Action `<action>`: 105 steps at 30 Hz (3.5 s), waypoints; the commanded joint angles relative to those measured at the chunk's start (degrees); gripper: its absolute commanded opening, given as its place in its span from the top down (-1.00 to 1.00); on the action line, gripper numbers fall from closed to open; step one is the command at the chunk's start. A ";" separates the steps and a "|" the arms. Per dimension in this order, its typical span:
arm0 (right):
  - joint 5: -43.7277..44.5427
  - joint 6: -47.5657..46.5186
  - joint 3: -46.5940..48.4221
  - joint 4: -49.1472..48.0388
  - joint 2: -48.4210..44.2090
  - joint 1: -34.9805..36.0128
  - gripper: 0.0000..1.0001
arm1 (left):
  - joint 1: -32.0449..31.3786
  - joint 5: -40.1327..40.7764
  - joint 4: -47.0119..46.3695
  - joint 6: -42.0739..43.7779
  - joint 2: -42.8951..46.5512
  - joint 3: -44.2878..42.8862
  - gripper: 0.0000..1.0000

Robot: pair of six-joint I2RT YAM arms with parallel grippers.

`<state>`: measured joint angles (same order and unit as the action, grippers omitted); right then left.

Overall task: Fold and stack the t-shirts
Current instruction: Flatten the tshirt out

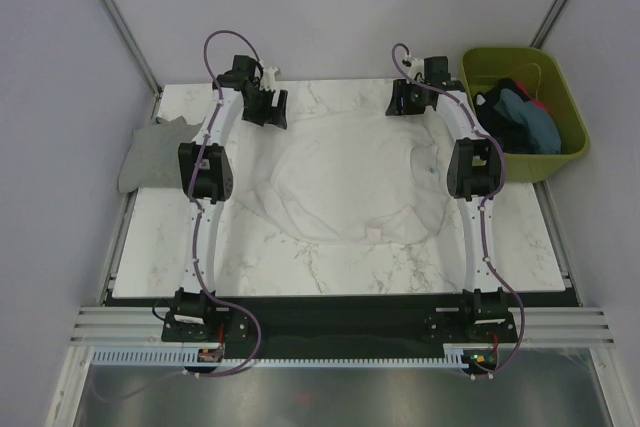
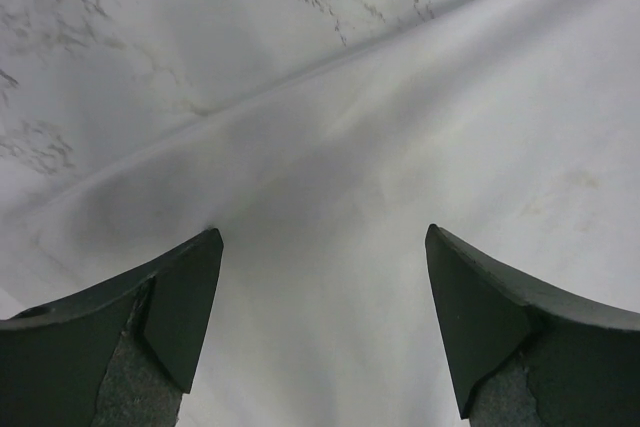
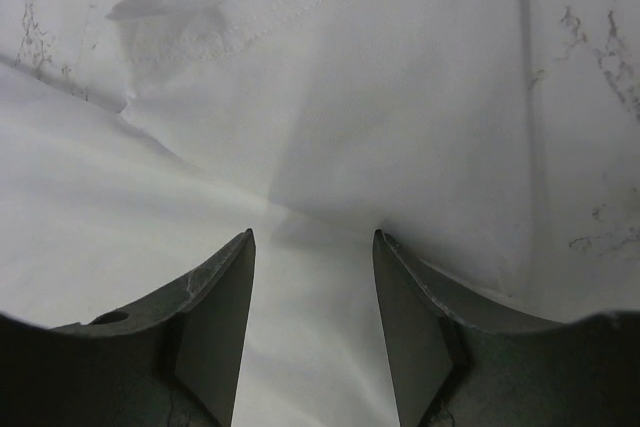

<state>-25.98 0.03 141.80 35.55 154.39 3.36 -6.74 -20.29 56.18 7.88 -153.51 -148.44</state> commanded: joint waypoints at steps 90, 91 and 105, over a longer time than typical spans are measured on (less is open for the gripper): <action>0.49 -22.79 -56.10 31.95 -40.30 4.99 0.38 | -0.99 4.65 1.65 -1.90 57.97 64.77 -0.28; 0.58 -22.80 -56.28 31.95 -40.48 4.99 0.39 | -1.08 4.65 1.65 -1.90 58.15 65.47 -0.28; -1.09 -22.01 -56.72 31.25 -38.28 4.99 0.58 | -1.08 4.65 1.65 -2.43 59.29 65.82 -0.30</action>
<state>-25.82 -21.45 83.81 66.67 115.79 8.12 -7.94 -16.25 57.78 5.89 -97.08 -82.30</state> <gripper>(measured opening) 0.242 0.646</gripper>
